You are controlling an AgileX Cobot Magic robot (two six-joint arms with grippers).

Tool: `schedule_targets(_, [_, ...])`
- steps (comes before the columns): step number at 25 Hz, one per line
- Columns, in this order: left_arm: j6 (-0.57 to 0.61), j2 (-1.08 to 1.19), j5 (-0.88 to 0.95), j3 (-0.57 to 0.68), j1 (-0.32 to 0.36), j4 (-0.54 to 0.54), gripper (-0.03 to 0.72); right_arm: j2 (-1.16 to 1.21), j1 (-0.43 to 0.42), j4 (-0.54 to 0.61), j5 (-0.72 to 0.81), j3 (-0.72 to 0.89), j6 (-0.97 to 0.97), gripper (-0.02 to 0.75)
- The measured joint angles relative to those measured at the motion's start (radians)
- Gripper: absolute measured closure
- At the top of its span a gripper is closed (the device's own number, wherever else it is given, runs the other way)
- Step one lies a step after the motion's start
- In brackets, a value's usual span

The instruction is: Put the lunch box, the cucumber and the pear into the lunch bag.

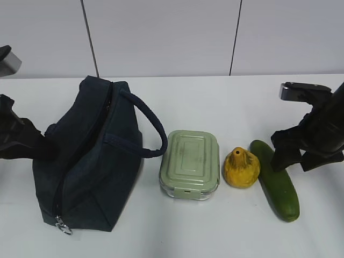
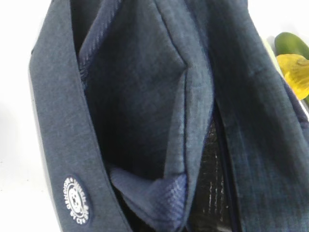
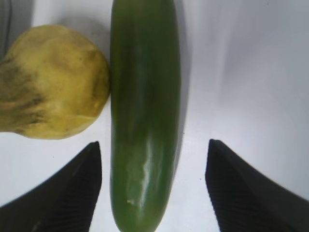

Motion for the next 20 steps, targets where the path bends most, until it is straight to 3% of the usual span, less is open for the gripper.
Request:
schedule_targets(11, [0.0,0.0,-0.003,0.0,0.0,0.0,0.685,0.104,0.0,0.069,0.052,-0.002,-0.082,0.223])
schedule_targets(17, [0.0,0.0,-0.006,0.0,0.0,0.0,0.685,0.12,0.0,0.071,0.065,-0.004,-0.098,0.399])
schedule_targets(20, [0.0,0.0,-0.006,0.0,0.0,0.0,0.685,0.12,0.0,0.066,0.069,-0.006,-0.098,0.4])
